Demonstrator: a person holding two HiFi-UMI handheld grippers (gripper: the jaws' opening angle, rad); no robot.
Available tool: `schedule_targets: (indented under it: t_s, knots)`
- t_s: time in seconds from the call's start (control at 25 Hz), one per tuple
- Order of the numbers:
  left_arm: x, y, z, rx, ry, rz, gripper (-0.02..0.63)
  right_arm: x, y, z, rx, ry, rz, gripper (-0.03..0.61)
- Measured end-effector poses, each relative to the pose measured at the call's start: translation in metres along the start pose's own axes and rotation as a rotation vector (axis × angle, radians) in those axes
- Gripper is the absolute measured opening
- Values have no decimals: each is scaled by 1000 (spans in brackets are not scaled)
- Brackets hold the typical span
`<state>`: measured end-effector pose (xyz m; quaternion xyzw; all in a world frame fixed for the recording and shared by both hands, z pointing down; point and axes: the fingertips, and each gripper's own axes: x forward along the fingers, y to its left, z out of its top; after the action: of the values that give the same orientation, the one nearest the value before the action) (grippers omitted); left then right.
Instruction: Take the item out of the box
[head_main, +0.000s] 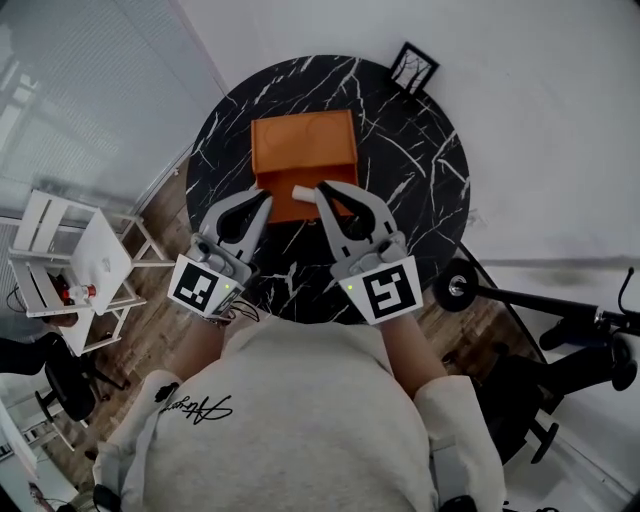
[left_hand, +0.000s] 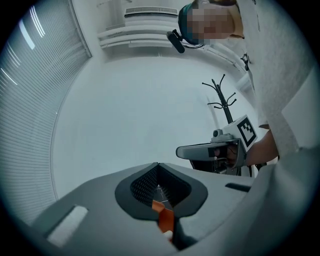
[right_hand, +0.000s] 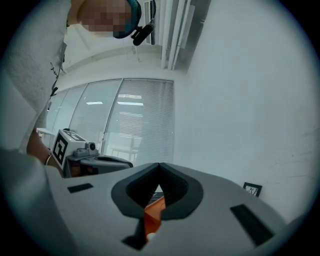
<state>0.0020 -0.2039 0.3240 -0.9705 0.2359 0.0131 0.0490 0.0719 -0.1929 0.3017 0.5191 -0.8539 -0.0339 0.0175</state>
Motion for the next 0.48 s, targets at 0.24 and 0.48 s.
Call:
schedule_targets:
  t_s: [0.24,0.48]
  knots:
    - [1,-6,2,1,-1,52,3,-4,-8,2,-10,-4,44,9]
    - [4,-13,4,3,-2,91,3,-8,-10,4,-12,-9,100,9]
